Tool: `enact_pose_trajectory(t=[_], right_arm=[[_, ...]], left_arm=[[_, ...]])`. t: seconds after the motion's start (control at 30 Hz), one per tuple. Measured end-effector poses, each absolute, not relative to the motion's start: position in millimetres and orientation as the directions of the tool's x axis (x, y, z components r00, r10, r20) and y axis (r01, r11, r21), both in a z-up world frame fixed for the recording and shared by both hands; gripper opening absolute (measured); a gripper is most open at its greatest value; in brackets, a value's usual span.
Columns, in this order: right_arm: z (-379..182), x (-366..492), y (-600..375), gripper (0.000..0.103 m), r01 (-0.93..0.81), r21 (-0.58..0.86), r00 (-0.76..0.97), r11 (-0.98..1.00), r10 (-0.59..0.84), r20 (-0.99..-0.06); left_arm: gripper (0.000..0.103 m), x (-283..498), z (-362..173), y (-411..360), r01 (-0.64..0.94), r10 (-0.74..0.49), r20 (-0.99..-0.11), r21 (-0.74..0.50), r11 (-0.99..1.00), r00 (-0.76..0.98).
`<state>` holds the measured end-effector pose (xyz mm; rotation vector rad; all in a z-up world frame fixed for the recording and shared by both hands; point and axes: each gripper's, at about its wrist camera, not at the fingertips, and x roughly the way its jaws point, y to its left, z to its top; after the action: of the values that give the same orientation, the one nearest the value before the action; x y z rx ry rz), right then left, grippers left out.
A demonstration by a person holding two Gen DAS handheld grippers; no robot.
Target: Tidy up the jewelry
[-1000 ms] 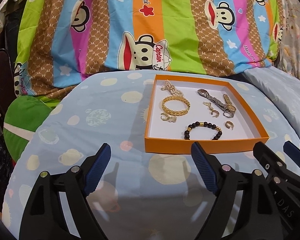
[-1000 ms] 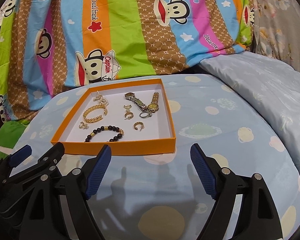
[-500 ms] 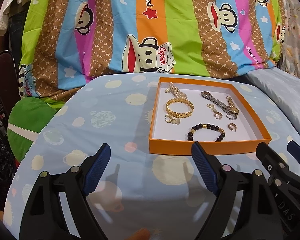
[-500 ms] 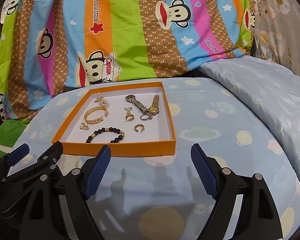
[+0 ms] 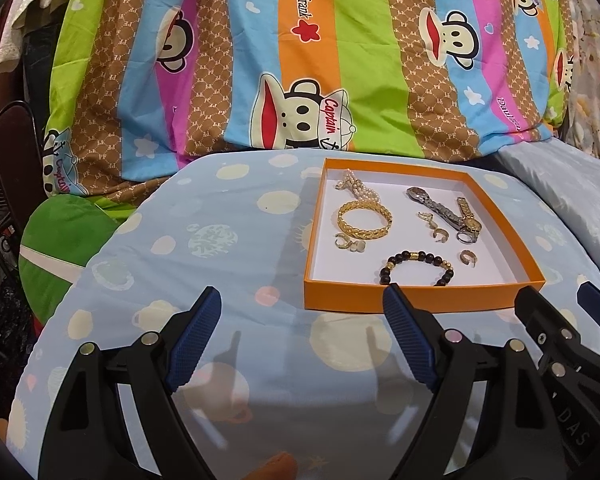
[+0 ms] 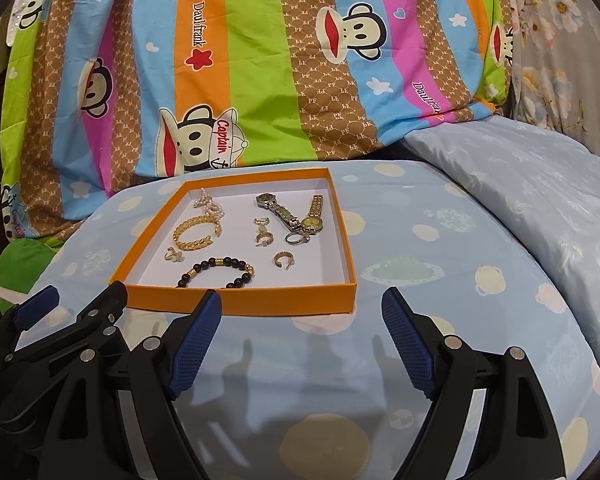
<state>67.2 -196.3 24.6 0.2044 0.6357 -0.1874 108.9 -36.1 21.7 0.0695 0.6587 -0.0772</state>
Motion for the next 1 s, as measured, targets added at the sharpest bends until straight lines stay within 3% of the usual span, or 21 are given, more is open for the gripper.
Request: enact_pose_trajectory(t=[0.57,0.7,1.0], right_arm=[[26.2,66.7,-195.1,0.081,0.229,0.133,0.792,0.964,-0.106,-0.601],[27.4,66.6,-195.2,0.081,0.227,0.135,0.795,0.964,-0.104,-0.598],[27.3,66.8,-195.3,0.082,0.23,0.13,0.796,0.965,-0.109,-0.596]], left_arm=[[0.081,105.7,24.2,-34.7,0.082,-0.037,-0.597,0.048,0.995,0.801],[0.092,107.6,23.6,-31.3,0.056,-0.018,-0.605,0.044,0.997,0.796],[0.092,108.4,23.1,-30.4,0.052,-0.015,-0.604,0.044,0.998,0.797]])
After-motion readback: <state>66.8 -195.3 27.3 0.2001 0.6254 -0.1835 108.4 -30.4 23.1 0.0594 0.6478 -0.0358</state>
